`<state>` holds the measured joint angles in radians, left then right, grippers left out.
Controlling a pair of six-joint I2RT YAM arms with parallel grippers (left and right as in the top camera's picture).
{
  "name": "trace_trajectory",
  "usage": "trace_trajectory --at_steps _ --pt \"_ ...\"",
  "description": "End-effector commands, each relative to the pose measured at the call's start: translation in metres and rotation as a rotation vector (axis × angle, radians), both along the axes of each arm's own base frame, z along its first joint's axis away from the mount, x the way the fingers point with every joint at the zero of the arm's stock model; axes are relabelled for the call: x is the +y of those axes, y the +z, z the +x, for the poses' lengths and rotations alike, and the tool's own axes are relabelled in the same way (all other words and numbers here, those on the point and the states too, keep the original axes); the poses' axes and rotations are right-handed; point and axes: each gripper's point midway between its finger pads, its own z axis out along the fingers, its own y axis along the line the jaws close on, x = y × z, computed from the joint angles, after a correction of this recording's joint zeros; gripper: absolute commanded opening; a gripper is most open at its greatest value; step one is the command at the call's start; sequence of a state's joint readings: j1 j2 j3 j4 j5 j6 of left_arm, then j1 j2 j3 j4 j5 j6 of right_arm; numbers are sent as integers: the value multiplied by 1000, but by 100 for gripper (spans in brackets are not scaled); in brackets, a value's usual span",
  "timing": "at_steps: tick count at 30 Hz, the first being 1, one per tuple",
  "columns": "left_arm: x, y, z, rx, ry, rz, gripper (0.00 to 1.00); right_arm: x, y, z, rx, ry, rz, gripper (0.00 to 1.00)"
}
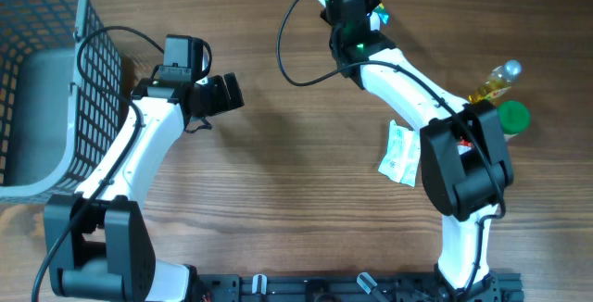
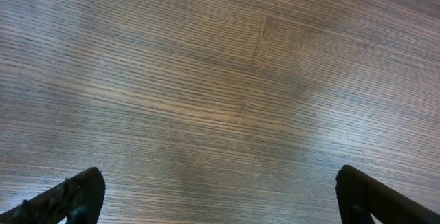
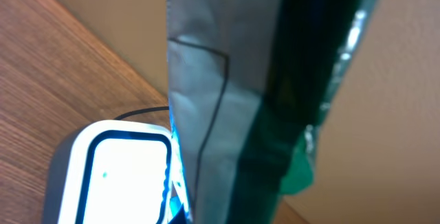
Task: Scan the item barcode
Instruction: 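Hold the glove pack barcode in front of the white scanner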
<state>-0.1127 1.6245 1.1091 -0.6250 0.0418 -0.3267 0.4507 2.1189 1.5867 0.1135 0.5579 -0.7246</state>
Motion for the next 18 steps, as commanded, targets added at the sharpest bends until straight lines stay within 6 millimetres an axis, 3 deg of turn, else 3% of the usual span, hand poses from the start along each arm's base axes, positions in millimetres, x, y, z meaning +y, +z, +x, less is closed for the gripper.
trace_trajectory --at_steps 1,18 --pt "4 4 3 -15 5 13 100 14 -12 0 16 19 22 4" --pt "4 4 3 -15 5 13 100 44 -47 -15 161 64 342 4"
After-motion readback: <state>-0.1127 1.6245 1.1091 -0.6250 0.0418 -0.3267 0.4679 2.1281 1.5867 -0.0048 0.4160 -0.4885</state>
